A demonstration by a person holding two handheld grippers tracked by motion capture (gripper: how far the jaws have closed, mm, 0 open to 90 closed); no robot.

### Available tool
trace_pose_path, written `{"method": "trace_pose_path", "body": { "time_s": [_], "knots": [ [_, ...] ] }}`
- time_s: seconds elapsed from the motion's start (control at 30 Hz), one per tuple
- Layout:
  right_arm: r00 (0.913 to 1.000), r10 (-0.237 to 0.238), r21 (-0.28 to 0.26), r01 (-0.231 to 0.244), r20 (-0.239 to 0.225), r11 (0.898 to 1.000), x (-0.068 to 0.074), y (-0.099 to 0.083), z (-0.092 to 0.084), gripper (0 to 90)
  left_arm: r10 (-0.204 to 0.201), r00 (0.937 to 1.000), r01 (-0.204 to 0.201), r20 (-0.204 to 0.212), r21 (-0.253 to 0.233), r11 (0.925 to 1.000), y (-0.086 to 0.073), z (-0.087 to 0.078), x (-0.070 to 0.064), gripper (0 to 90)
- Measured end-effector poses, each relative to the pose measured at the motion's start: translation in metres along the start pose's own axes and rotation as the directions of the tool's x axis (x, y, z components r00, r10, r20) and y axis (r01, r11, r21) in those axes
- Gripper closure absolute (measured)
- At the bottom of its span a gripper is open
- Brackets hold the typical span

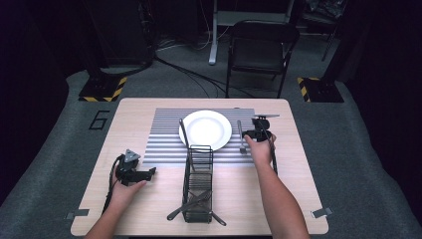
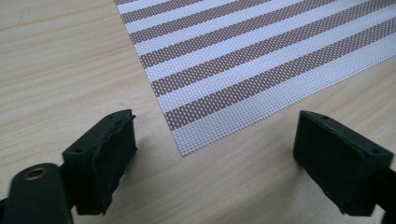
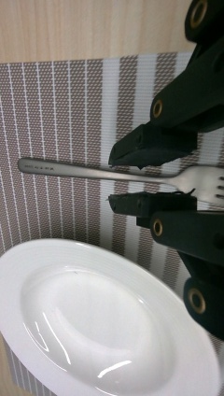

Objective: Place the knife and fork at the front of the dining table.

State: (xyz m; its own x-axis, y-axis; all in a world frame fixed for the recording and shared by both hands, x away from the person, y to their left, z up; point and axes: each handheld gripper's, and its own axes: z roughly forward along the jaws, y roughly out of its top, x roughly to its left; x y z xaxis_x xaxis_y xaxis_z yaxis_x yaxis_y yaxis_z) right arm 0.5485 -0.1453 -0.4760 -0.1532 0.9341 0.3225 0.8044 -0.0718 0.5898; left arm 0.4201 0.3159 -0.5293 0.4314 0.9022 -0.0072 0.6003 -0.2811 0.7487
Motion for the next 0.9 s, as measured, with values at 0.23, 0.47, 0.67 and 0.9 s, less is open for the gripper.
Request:
{"method": "trace_pose_path", "body": {
  "time_s": [0.23, 0.47, 0.67, 0.9],
  "knots": [
    [0.997, -0.052, -0.032, 0.05, -0.057, 0.998, 0.005, -0.017, -0.024, 61.9, -0.01, 0.9999, 0.01, -0.004, -0.004, 0.9999, 0.0, -0.002, 0.0, 21.2],
    [0.986, -0.157, -0.09, 0.152, -0.056, 0.984, 0.02, -0.035, -0.04, 57.6, -0.027, 0.9996, 0.027, 0.004, -0.011, 0.9996, 0.001, -0.004, 0.001, 32.9],
    [0.9766, -0.194, -0.139, 0.18, -0.093, 0.974, 0.029, -0.055, -0.055, 55.9, -0.041, 0.9988, 0.04, 0.027, 0.007, 0.9992, 0.002, -0.008, 0.0, 39.6],
    [0.9575, -0.282, -0.138, 0.272, -0.059, 0.952, 0.035, -0.076, -0.073, 54.2, -0.045, 0.9979, 0.045, 0.048, 0.003, 0.999, 0.008, -0.017, -0.006, 43.0]
  ]
}}
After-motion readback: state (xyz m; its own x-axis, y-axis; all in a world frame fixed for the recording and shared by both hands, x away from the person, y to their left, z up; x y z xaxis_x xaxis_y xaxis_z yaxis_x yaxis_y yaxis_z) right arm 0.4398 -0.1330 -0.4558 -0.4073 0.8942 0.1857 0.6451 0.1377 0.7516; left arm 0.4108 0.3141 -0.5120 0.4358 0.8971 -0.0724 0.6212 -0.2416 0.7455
